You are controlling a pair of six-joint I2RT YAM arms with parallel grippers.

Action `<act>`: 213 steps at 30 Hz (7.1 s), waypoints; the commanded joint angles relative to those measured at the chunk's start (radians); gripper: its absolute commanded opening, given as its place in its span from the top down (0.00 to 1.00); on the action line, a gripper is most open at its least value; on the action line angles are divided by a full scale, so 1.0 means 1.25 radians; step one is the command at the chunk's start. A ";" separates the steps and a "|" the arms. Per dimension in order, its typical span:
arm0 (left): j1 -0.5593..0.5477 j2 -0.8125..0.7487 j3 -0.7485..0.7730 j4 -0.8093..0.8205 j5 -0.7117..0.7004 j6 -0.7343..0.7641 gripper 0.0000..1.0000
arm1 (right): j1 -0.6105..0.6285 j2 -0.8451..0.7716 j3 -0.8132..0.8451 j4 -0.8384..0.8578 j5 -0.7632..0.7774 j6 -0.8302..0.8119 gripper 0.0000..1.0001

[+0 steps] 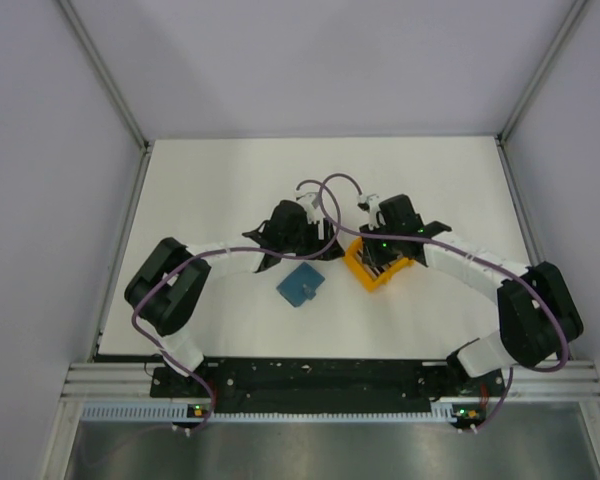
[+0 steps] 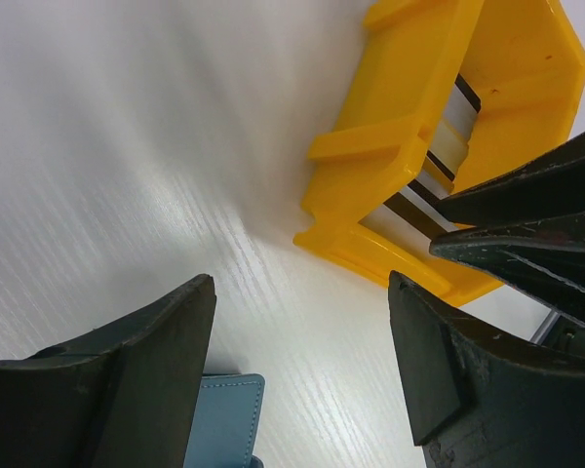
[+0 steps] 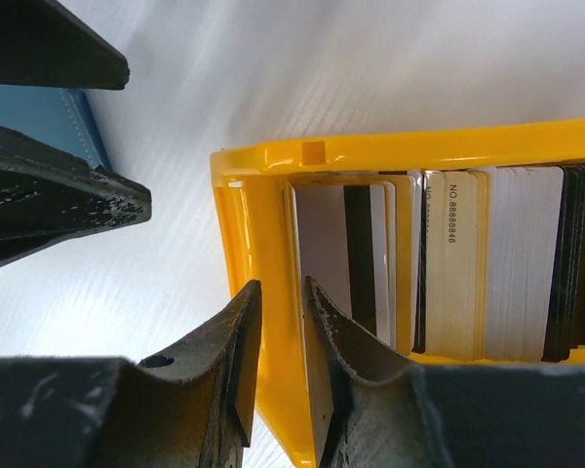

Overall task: Put the credit cards into the card holder
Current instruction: Pick up the credit card from the storage box, then open the card holder at the center of the board.

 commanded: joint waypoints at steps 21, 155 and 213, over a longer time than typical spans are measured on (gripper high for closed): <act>0.005 0.011 0.021 0.052 0.029 -0.010 0.24 | 0.006 -0.018 0.004 0.002 -0.136 0.015 0.70; 0.193 -0.382 -0.214 -0.232 -0.192 0.114 0.07 | 0.405 -0.014 -0.036 0.106 0.385 0.625 1.00; 0.159 -0.603 -0.281 -0.336 -0.321 0.042 0.19 | 0.331 0.118 0.046 0.414 0.034 0.589 1.00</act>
